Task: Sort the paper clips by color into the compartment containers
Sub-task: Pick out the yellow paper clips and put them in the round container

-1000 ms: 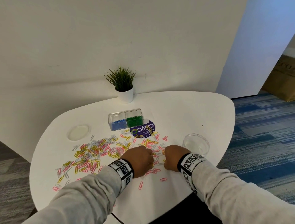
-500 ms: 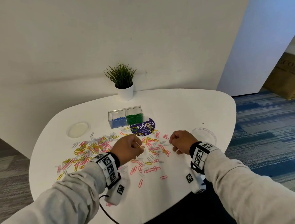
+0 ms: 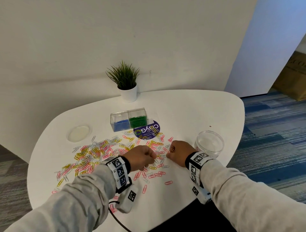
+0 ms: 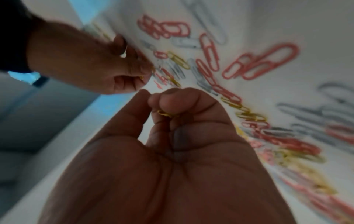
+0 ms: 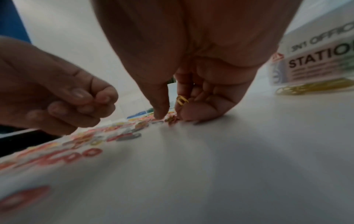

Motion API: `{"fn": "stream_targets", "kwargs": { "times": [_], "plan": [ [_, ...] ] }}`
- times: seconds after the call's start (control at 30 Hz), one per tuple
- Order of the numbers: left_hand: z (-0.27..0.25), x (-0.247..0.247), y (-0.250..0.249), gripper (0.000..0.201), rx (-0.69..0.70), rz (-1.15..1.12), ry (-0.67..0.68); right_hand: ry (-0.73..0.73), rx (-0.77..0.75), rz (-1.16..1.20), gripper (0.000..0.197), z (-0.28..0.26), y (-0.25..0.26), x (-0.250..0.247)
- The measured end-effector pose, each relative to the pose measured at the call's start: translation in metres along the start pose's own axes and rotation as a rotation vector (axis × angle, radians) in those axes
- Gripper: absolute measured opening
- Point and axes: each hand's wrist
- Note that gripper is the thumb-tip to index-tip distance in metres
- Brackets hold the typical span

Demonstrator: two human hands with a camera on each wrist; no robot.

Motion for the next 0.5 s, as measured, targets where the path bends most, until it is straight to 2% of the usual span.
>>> {"fn": "stream_targets", "kwargs": {
  "times": [0.1,0.2,0.33,0.43,0.5],
  "plan": [
    [0.000,0.005,-0.003,0.011,0.135,0.431,-0.073,0.016,-0.053,-0.100,0.019,0.003,-0.001,0.004],
    [0.000,0.010,0.000,0.016,0.209,0.711,-0.127,0.036,-0.053,-0.078,0.014,0.003,-0.003,0.000],
    [-0.002,0.015,0.002,0.016,0.236,0.861,-0.145,0.006,-0.031,0.112,0.010,0.003,0.001,-0.015],
    [-0.004,0.017,-0.001,0.021,0.272,0.952,-0.120,-0.024,0.011,0.419,0.005,-0.001,0.012,-0.034],
    [-0.004,0.014,0.000,0.022,0.282,0.919,-0.129,-0.022,0.040,0.577,0.006,-0.003,0.019,-0.043]
  ]
}}
Point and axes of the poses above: each hand's wrist, its own z-axis towards the middle knuckle, its own x-axis out of the palm, y = z × x, and after that the axes turned 15 degrees about z, right-handed
